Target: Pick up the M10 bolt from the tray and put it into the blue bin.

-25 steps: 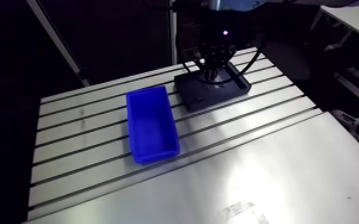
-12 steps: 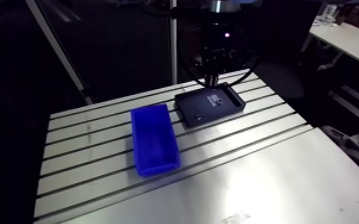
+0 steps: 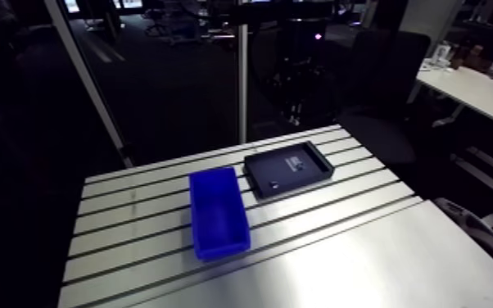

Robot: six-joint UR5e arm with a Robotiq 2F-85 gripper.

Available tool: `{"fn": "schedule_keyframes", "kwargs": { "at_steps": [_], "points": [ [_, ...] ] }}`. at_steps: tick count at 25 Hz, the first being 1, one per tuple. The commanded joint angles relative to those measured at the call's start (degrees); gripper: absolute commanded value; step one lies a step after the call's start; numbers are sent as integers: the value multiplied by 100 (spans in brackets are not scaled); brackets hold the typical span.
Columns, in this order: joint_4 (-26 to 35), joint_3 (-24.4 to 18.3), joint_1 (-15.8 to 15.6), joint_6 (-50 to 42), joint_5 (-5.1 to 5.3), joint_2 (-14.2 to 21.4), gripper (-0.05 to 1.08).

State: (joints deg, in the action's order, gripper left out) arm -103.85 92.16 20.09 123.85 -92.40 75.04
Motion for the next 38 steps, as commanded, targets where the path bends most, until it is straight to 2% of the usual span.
{"fn": "schedule_keyframes", "kwargs": {
  "at_steps": [1, 5, 9, 13, 18, 21, 25, 27, 38],
  "points": [
    [431, -159, -206, 1225, 16, 287, 105],
    [607, -159, -356, 2210, 60, 463, 104],
    [677, -89, -567, 2887, 60, 569, 104],
    [686, 43, -795, 3511, 34, 577, 103],
    [659, 201, -892, 4399, 69, 569, 103],
    [659, 228, -936, 4830, 192, 533, 102],
    [554, 324, -1050, 5014, 183, 472, 103],
    [475, 342, -1112, 5093, 218, 410, 103],
    [132, 773, -1393, 5296, 192, 419, 103]
  ]
}}
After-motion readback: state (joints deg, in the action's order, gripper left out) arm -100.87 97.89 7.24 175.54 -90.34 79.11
